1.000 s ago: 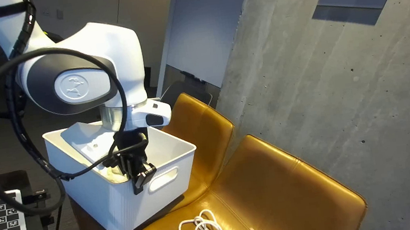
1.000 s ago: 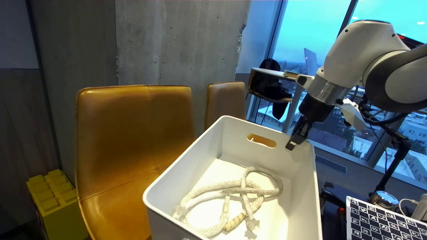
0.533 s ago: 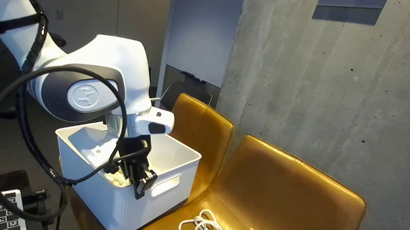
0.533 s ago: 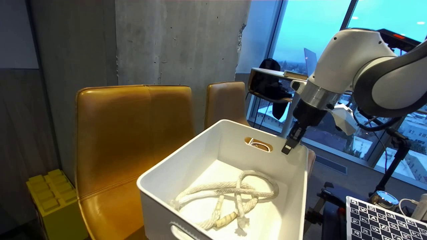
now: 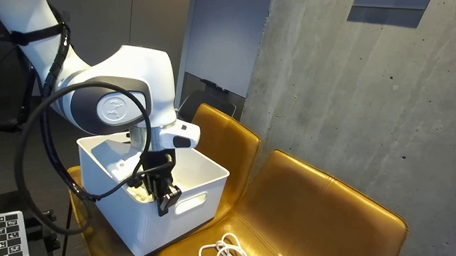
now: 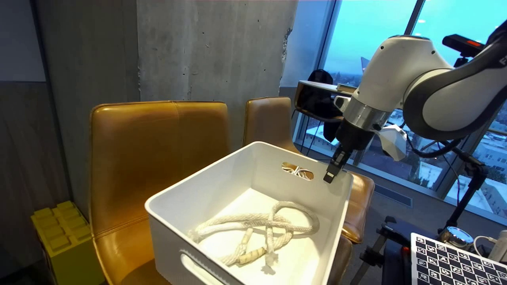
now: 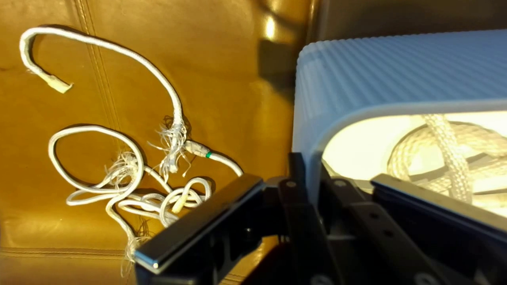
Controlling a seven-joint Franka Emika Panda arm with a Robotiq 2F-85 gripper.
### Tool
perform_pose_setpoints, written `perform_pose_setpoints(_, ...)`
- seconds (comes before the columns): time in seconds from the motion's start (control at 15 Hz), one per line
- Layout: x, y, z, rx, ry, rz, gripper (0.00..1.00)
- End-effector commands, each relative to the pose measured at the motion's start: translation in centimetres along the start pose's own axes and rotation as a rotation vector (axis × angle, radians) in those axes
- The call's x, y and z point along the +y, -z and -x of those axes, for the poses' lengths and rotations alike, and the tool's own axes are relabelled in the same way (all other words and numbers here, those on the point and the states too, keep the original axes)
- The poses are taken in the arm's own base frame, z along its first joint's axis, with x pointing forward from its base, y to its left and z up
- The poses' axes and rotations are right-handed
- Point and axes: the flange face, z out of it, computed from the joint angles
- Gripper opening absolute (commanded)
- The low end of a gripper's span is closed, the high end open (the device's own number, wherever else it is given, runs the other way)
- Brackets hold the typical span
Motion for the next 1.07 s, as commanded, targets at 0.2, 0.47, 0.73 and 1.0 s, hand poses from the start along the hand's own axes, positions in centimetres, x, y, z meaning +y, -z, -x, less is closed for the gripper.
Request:
perform_pose_setpoints(0.2, -3.8, -1.0, -3.8, -0.003, -0.037, -0.002, 0.02)
perform_pose_setpoints(0.47, -4.4, -1.2, -4.9, -0.014, -0.039, 0.003, 0.39)
perform_pose_setpoints(0.73, -5.3, 2.1, -5.9, 0.002, 0.000, -0.003, 0.68)
perform_pose_setpoints(1.0, -4.3, 7.7, -6.4, 0.050, 0.020, 0.002, 0.96)
